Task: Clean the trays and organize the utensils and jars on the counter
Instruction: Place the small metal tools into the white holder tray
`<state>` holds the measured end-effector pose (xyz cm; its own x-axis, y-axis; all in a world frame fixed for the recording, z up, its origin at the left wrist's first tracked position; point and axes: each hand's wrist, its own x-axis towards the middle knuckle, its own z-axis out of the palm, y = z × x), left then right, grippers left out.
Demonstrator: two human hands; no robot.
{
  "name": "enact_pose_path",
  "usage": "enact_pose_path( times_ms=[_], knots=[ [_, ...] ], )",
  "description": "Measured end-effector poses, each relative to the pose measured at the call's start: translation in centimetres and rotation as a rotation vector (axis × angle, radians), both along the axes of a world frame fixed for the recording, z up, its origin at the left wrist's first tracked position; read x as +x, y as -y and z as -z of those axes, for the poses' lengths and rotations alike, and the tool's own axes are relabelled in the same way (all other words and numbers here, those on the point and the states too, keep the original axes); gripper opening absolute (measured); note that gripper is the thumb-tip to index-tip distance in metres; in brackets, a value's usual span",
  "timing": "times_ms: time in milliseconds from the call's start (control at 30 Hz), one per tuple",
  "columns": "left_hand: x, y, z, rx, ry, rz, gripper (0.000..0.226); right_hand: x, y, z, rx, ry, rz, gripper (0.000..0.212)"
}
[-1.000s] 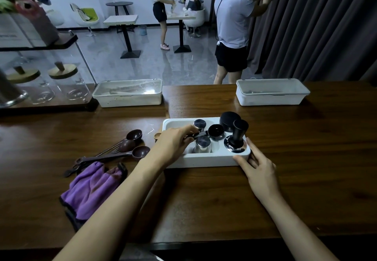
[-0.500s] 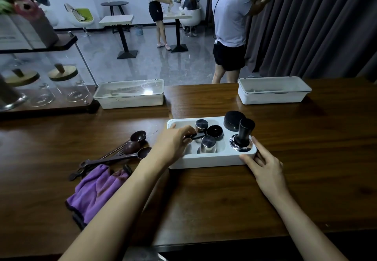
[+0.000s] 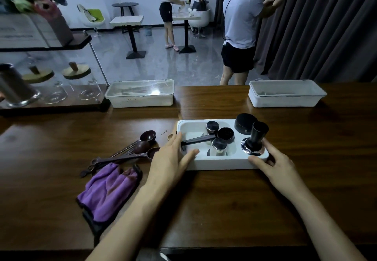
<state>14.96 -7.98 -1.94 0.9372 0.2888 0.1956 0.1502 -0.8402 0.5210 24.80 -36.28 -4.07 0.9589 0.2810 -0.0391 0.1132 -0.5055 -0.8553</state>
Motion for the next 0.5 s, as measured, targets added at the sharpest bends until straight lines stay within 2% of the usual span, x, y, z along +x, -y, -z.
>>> enact_pose_path(
  times_ms=[233, 400, 500],
  knots=[
    [-1.0, 2.1, -0.6, -0.074, -0.079, -0.162, 0.073, 1.5, 0.7, 0.0, -0.009, 0.006, -0.075, 0.088],
    [0.1, 3.0, -0.1, -0.207, -0.023, -0.241, 0.065, 3.8, 1.4, -0.1, 0.040, -0.003, -0.112, 0.090],
    [2.2, 3.0, -0.7, -0.259, 0.033, -0.254, 0.074, 5.9, 0.9, -1.5, 0.065, 0.015, -0.109, 0.086]
  ],
)
